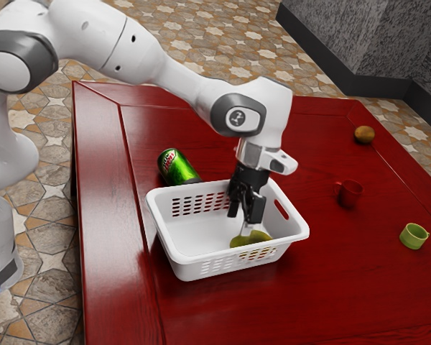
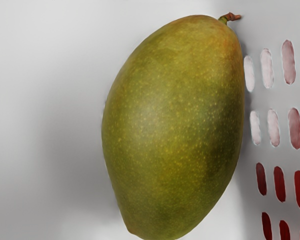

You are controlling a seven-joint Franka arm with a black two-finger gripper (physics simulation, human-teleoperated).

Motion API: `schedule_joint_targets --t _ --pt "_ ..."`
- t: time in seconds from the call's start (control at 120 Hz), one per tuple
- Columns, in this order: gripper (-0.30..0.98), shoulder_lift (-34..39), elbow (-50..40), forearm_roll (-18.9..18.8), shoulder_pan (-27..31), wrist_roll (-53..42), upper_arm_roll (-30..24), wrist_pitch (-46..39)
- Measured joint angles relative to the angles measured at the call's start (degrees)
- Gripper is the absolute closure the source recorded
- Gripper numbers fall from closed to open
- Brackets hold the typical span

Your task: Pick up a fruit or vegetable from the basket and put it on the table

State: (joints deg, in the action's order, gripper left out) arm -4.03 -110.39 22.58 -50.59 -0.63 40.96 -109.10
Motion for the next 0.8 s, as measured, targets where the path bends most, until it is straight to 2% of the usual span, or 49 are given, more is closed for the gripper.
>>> schedule_joint_targets --t 0.217,0.8 --pt "0.03 -1.6 0.1 4.4 -0.4 0.2 0.0 0.1" --pt "0.04 -5.7 2.5 7.5 0.6 -1.1 -0.1 0.0"
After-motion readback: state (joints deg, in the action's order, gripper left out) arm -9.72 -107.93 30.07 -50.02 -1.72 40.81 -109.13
